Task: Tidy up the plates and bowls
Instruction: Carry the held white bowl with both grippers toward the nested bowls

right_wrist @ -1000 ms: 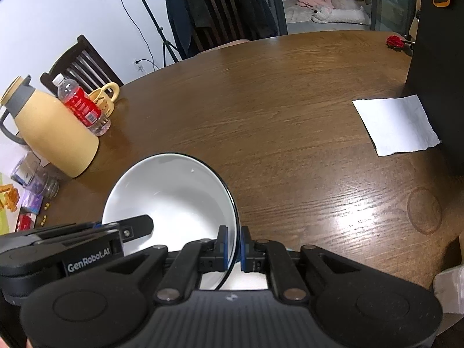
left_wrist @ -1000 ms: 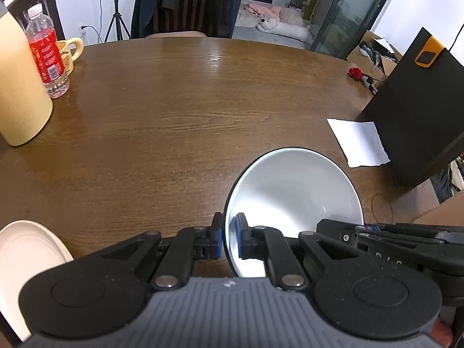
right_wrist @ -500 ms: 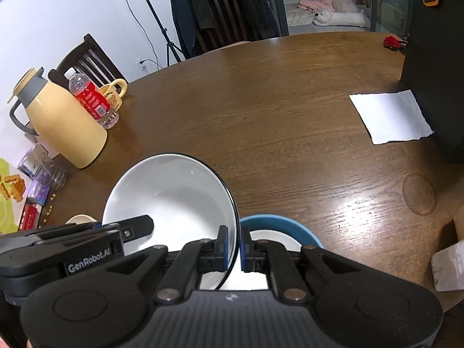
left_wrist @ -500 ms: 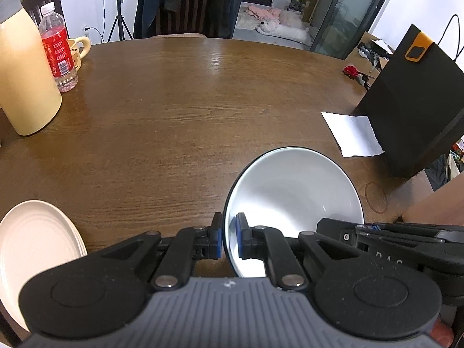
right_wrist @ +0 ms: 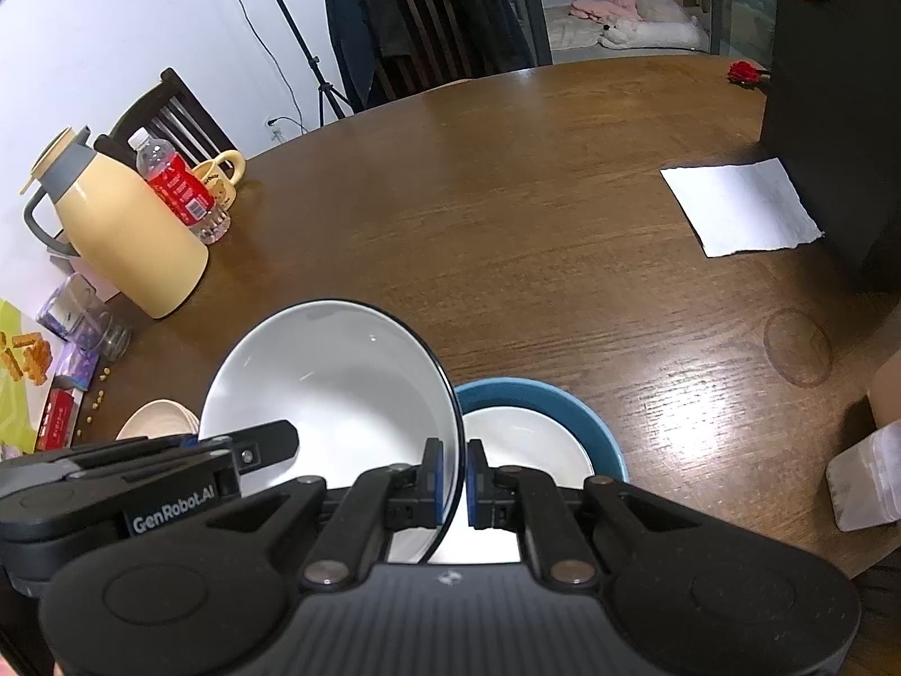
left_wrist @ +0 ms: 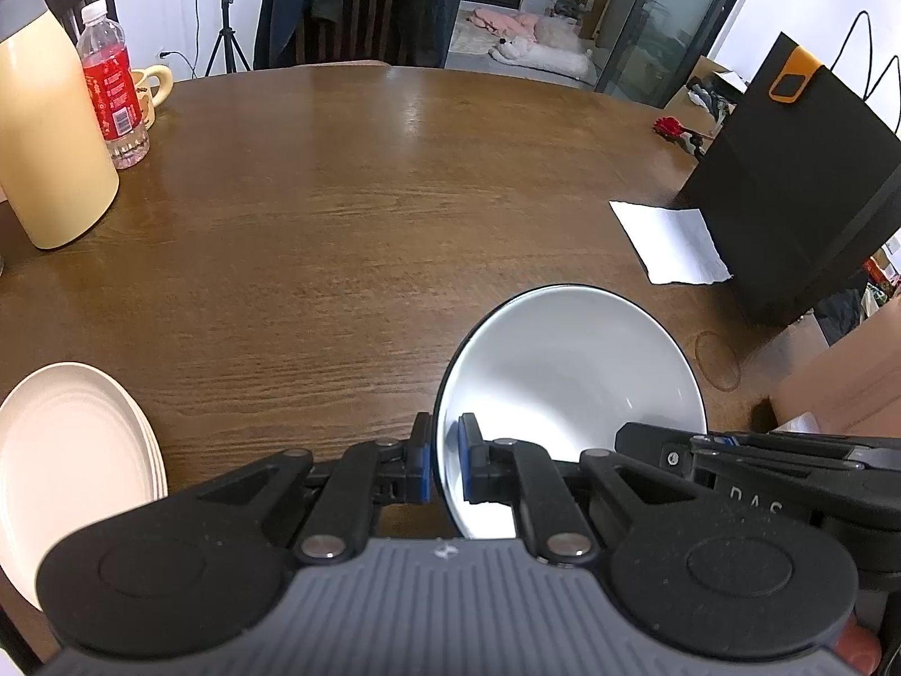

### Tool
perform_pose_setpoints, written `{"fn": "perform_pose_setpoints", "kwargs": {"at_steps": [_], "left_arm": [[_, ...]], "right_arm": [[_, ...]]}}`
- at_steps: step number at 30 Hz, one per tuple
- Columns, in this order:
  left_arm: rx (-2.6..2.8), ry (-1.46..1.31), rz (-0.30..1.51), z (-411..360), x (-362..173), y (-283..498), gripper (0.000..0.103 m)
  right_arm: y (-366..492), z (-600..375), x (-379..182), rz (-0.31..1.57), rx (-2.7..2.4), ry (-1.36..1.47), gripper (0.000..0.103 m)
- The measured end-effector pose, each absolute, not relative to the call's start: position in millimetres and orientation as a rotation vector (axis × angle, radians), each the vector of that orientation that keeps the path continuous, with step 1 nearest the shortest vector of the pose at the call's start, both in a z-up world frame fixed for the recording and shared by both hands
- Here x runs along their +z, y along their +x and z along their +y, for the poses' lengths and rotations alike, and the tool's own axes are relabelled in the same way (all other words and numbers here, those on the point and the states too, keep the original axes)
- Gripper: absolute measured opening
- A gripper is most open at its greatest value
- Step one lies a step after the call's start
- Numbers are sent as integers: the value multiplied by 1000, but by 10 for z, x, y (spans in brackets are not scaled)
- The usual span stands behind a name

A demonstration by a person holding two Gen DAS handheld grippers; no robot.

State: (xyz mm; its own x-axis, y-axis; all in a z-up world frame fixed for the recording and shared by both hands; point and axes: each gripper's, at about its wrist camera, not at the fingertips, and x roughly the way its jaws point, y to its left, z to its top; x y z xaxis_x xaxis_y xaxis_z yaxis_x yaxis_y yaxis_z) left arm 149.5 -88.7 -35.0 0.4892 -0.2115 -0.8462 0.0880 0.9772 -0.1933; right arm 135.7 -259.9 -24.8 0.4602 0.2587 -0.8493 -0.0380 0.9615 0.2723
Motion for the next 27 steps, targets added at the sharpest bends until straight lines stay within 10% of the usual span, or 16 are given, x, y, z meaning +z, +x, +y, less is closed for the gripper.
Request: {"fn": "perform_pose_setpoints", "kwargs": {"at_steps": [27], "left_arm": [[-249, -98, 1093, -1215, -525, 1470, 10]], "right_arm": [[1209, -2922, -422, 1114, 107, 267, 7]]}}
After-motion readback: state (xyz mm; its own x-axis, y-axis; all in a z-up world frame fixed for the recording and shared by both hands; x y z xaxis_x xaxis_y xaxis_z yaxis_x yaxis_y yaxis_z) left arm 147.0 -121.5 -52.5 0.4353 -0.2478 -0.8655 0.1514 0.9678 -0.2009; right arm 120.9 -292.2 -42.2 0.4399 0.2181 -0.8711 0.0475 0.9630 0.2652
